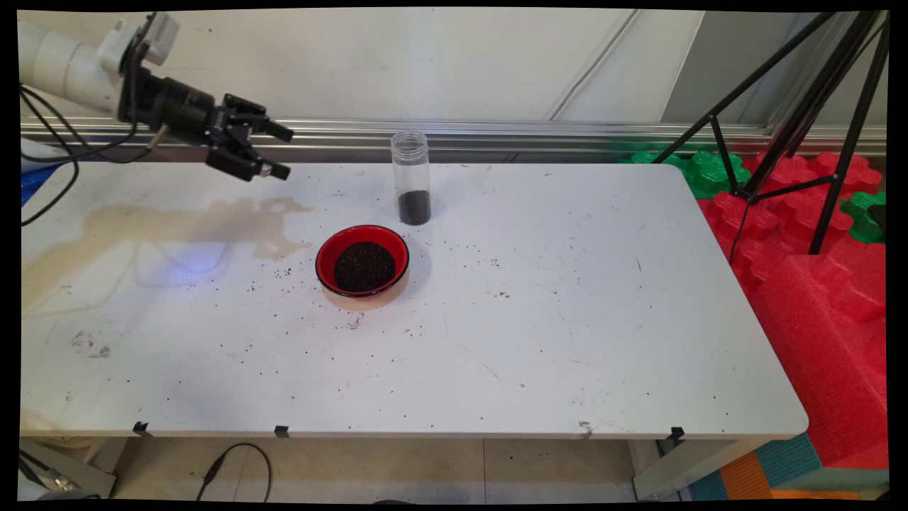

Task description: Pick up the black seasoning powder from the table, then pour the black seasoning powder in the red bowl

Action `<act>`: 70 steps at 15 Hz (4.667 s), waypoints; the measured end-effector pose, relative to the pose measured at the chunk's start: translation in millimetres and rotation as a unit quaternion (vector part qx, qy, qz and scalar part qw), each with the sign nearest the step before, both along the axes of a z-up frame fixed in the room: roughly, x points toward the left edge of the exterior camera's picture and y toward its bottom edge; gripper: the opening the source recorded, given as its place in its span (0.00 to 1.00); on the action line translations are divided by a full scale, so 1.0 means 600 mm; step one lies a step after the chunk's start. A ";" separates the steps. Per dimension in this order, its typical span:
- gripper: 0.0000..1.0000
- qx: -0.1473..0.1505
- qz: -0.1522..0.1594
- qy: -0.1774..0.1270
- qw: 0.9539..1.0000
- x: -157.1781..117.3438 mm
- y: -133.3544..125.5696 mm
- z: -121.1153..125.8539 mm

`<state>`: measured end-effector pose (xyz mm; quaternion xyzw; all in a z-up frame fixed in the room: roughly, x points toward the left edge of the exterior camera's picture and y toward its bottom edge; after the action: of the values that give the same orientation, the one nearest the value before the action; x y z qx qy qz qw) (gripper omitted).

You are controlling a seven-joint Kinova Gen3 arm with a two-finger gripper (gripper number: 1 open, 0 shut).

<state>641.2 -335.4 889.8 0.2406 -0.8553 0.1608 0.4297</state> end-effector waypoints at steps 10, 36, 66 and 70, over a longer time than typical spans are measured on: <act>1.00 -0.050 -0.005 0.037 0.998 -0.029 -0.081 -0.037; 1.00 -0.067 -0.091 0.107 0.988 -0.104 -0.262 -0.229; 0.00 -0.077 -0.122 0.112 0.983 -0.134 -0.306 -0.297; 0.00 -0.088 -0.120 0.118 0.982 -0.135 -0.298 -0.274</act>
<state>559.9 -514.4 725.2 0.1143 -0.8036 0.1533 0.5637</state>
